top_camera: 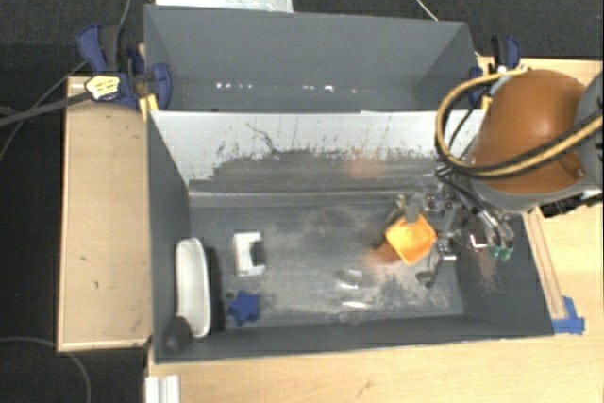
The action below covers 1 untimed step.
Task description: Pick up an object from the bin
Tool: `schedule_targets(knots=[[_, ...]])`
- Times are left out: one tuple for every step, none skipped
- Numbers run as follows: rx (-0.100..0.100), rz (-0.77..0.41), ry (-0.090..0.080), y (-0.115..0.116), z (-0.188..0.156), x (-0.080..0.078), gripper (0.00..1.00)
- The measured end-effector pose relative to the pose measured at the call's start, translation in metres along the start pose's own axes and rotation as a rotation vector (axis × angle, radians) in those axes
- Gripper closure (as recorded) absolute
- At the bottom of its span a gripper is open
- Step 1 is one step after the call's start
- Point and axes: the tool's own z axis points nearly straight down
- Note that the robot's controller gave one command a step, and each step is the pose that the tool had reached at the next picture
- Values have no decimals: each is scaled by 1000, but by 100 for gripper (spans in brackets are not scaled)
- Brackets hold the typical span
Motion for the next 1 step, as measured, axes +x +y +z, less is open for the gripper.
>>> schedule_targets(knots=[[0, -1, 0, 0, 0, 0, 0]])
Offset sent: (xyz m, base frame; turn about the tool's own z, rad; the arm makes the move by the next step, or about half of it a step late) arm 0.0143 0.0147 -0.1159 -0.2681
